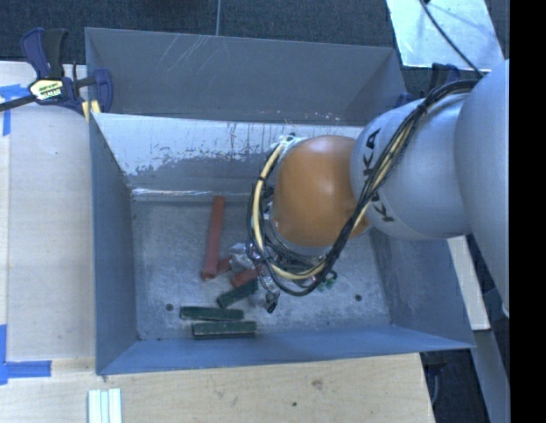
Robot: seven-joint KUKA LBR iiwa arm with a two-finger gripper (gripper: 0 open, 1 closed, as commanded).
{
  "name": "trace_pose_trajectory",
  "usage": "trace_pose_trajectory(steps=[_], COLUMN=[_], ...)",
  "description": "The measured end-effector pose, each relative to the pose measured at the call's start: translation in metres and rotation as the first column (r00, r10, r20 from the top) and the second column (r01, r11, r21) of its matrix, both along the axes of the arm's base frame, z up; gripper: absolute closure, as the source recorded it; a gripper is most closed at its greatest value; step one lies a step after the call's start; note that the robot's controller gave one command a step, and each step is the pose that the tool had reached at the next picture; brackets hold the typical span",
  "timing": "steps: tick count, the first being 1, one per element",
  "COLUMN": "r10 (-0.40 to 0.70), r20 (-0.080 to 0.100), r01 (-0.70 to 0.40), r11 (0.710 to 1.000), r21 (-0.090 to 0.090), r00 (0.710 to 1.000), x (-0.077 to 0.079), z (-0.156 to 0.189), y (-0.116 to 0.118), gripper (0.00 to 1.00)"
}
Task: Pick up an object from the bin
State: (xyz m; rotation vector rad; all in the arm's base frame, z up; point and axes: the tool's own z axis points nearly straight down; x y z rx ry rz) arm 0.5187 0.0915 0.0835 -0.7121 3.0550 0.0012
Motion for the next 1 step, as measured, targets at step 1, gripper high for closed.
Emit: trace_pose_trajectory(steps=[1], r10=[0.047], r20=[0.008], r01=[-0.047], r11=[0.999], r21=[0.0], r00=[0.999], x=[0.0043], z=[0.1376], y=[0.0005], gripper=[1.0])
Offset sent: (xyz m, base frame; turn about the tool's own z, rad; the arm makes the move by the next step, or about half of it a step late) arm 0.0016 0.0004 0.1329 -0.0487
